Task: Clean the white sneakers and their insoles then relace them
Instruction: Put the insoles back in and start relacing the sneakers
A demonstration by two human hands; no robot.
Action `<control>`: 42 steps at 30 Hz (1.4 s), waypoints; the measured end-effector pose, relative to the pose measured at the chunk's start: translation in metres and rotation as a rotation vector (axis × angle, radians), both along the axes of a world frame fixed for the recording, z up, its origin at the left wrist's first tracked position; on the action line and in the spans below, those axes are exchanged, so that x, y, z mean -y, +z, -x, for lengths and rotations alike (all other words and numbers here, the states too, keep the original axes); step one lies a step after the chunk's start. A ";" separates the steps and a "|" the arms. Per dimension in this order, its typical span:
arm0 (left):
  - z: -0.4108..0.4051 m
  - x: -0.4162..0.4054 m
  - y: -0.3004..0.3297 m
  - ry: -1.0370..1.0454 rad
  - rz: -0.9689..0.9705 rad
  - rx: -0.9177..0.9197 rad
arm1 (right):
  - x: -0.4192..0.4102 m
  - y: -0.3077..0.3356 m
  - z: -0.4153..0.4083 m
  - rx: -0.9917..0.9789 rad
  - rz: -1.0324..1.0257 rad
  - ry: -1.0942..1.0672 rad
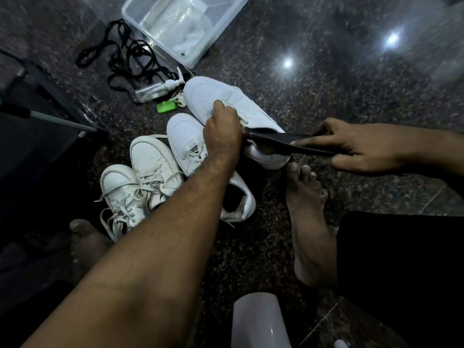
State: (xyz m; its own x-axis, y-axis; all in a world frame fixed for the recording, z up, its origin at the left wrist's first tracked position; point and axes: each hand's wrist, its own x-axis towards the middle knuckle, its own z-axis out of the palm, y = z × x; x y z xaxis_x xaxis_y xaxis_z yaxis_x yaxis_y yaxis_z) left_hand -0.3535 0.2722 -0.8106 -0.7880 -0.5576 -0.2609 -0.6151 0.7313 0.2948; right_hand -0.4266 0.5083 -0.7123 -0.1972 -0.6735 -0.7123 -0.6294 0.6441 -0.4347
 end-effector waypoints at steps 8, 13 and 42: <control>0.001 0.013 0.006 -0.117 -0.136 0.059 | 0.026 0.024 -0.020 -0.243 -0.204 0.118; -0.003 0.023 0.013 -0.108 -0.287 0.000 | 0.050 0.028 -0.032 -0.330 -0.250 0.112; -0.008 0.000 0.037 -0.228 0.078 -0.032 | 0.049 -0.016 -0.082 -0.603 -0.029 -0.029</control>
State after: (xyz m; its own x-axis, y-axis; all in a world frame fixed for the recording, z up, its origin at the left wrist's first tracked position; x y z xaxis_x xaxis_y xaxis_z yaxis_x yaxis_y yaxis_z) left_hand -0.3457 0.2717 -0.7733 -0.9028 -0.3821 -0.1974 -0.4232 0.8712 0.2488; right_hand -0.3447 0.4590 -0.7283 -0.5901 -0.6437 -0.4872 -0.7413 0.6711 0.0113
